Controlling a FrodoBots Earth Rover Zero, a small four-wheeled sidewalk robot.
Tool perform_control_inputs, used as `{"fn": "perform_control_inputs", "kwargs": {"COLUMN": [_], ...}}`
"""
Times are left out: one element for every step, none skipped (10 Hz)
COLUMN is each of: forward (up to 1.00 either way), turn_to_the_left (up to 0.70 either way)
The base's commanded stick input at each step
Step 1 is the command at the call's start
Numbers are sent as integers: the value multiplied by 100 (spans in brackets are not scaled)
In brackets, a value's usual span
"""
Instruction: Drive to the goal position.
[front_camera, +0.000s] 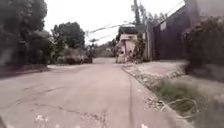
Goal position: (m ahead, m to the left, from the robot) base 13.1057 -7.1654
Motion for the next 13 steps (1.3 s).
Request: {"fn": "perform_control_inputs", "kwargs": {"forward": [100, 100, 100, 100, 100, 100, 100, 100, 100, 100, 100, 100, 100], "turn_to_the_left": [-4, -33, -37, -15, 0, 0, 0, 0, 0, 0, 0, 0, 0]}}
